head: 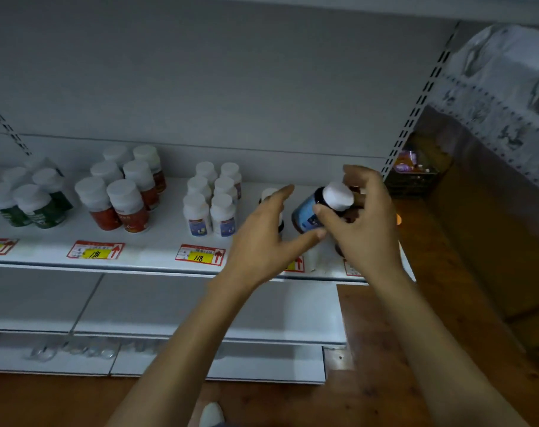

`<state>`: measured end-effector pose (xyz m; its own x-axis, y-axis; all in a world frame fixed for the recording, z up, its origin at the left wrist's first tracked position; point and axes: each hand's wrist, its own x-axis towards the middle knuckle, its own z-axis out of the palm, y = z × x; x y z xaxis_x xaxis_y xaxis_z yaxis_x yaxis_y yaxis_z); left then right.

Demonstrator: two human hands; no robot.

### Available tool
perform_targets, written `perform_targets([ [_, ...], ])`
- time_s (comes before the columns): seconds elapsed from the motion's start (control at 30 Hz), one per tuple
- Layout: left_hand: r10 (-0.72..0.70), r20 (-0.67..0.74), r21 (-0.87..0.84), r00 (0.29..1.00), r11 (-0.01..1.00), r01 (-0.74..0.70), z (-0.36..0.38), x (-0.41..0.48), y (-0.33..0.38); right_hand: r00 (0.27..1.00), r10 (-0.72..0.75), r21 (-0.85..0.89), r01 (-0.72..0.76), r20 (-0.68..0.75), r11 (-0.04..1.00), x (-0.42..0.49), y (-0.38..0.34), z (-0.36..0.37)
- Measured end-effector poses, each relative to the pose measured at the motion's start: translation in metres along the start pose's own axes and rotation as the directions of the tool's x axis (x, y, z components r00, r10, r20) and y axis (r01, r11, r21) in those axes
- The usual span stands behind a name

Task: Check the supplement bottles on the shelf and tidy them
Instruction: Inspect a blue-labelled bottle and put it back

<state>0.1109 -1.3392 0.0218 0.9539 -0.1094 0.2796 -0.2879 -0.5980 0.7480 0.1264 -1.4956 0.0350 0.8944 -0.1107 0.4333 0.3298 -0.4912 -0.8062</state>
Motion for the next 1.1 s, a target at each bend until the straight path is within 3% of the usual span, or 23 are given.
perform_targets([
  [0.1, 0.007, -0.031, -0.048, 0.999, 0.999, -0.008, 0.015, -0.006, 0.018, 0.987, 0.157, 0.310, -0.138, -0.039, 0.941, -0.003, -0.012, -0.022],
  [0.2, -0.060, -0.027, -0.180, 0.998, 0.982, 0.054, 0.023, -0.011, 0.033, 0.975, 0.222, 0.408, -0.196, -0.017, 0.892, -0.008, -0.015, -0.033],
  [0.33, -0.222, 0.203, -0.606, 0.954, 0.736, 0.300, 0.021, -0.021, 0.051, 0.949, 0.311, 0.538, -0.286, 0.046, 0.793, -0.017, -0.013, -0.038],
  [0.53, -0.270, 0.327, -0.760, 0.906, 0.494, 0.422, 0.022, -0.034, 0.062, 0.936, 0.332, 0.622, -0.331, 0.120, 0.710, -0.038, -0.016, -0.036],
  [0.67, -0.301, 0.328, -0.775, 0.896, 0.456, 0.437, 0.030, -0.053, 0.062, 0.921, 0.365, 0.649, -0.361, 0.136, 0.670, -0.049, -0.017, -0.038],
  [0.8, -0.319, 0.273, -0.773, 0.908, 0.489, 0.404, 0.033, -0.066, 0.061, 0.919, 0.354, 0.636, -0.380, 0.176, 0.671, -0.060, -0.016, -0.040],
  [0.93, -0.315, 0.243, -0.795, 0.917, 0.477, 0.375, 0.029, -0.071, 0.059, 0.943, 0.310, 0.620, -0.314, 0.118, 0.719, -0.068, -0.017, -0.037],
  [1.0, -0.331, 0.224, -0.808, 0.916, 0.462, 0.365, 0.028, -0.071, 0.058, 0.967, 0.253, 0.534, -0.225, 0.022, 0.815, -0.075, -0.017, -0.033],
  [1.1, -0.349, 0.194, -0.817, 0.917, 0.460, 0.348, 0.024, -0.071, 0.057, 0.992, -0.008, 0.254, 0.040, -0.125, 0.966, -0.085, -0.016, -0.027],
])
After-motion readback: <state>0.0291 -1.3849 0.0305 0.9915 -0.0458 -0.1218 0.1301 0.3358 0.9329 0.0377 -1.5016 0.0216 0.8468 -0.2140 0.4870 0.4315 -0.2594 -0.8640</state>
